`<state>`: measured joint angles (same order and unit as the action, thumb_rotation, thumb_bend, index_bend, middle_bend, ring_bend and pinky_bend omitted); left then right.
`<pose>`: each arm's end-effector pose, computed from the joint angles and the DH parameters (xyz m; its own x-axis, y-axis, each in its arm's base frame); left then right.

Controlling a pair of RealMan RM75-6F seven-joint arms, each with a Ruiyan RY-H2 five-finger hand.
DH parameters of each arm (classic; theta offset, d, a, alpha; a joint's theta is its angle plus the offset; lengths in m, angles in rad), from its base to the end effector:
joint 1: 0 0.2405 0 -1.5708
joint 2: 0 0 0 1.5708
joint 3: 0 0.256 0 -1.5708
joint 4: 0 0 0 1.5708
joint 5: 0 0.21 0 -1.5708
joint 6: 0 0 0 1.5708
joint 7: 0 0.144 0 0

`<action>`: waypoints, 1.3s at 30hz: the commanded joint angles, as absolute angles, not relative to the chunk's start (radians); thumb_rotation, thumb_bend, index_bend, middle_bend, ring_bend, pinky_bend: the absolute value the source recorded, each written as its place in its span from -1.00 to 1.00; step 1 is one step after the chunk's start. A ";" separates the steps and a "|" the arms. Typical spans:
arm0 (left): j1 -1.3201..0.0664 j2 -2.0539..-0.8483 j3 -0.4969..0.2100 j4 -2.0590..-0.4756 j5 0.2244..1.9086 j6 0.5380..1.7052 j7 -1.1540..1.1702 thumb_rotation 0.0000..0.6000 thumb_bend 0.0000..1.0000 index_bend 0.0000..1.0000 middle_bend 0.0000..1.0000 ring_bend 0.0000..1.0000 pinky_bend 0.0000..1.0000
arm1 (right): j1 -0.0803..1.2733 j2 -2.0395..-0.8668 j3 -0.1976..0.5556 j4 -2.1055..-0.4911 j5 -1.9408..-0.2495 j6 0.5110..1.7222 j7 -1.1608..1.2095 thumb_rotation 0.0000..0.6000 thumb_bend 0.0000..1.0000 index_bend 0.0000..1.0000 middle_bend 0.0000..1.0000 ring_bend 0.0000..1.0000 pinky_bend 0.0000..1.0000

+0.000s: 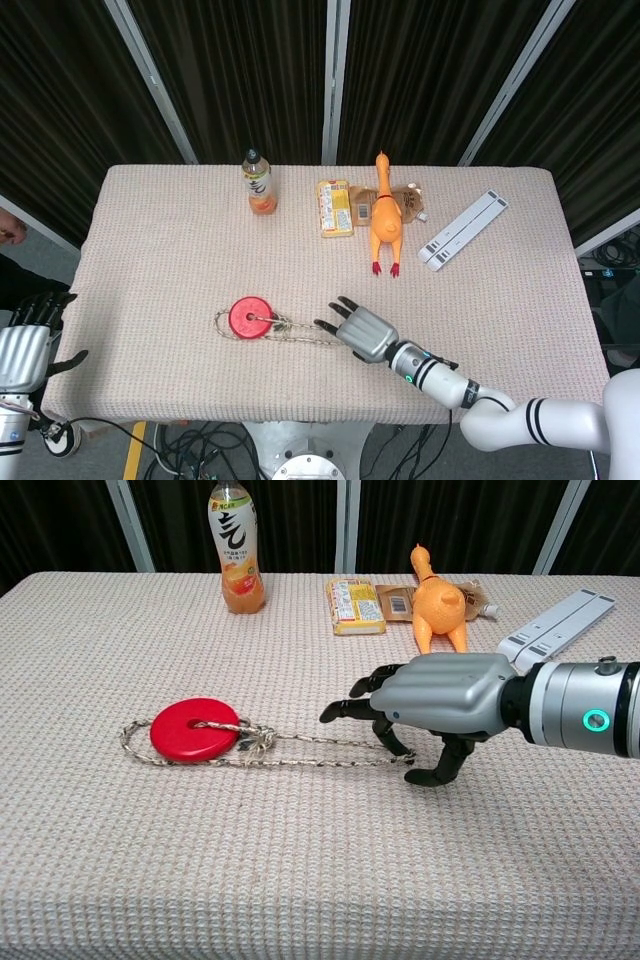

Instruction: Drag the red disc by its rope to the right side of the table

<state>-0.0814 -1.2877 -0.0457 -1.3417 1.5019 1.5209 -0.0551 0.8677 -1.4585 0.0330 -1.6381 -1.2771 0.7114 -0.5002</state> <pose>-0.3454 0.1816 0.1341 0.4368 -0.0348 0.8989 0.8995 0.0062 -0.4368 -0.1144 -0.2905 -0.0452 0.7668 -0.2632 0.5854 -0.5360 -0.7645 0.3583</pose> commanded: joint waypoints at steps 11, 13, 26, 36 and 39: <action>-0.082 -1.289 -0.047 -1.340 1.503 1.521 -0.057 1.00 -0.96 -0.62 -0.66 -0.77 -0.71 | 0.831 -1.486 0.036 -1.602 -1.356 0.832 -0.449 1.00 -0.18 0.12 0.48 -0.66 -1.00; -0.082 -1.289 -0.048 -1.340 1.503 1.522 -0.057 1.00 -0.96 -0.62 -0.65 -0.77 -0.71 | 0.826 -1.490 0.038 -1.595 -1.364 0.846 -0.444 1.00 -0.17 0.29 0.53 -0.60 -1.00; -0.086 -1.290 -0.046 -1.348 1.507 1.516 -0.050 1.00 -0.96 -0.62 -0.65 -0.77 -0.71 | 0.750 -1.453 0.044 -1.559 -1.398 0.987 -0.402 1.00 -0.02 0.90 0.88 -0.25 -1.00; -0.093 -1.292 -0.043 -1.357 1.512 1.506 -0.036 1.00 -0.96 -0.62 -0.65 -0.77 -0.71 | 0.586 -1.293 0.012 -1.521 -1.368 1.127 -0.228 1.00 0.08 0.96 0.89 -0.22 -1.00; -0.095 -1.292 -0.041 -1.362 1.514 1.502 -0.029 1.00 -0.96 -0.62 -0.65 -0.77 -0.71 | 0.530 -1.255 0.005 -1.490 -1.348 1.165 -0.159 1.00 0.08 0.97 0.89 -0.22 -1.00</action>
<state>-0.0949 -1.2922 -0.0418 -1.3607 1.5132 1.5027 -0.0301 0.5675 -1.2854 0.0133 -1.5140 -1.3652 1.1344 -0.2006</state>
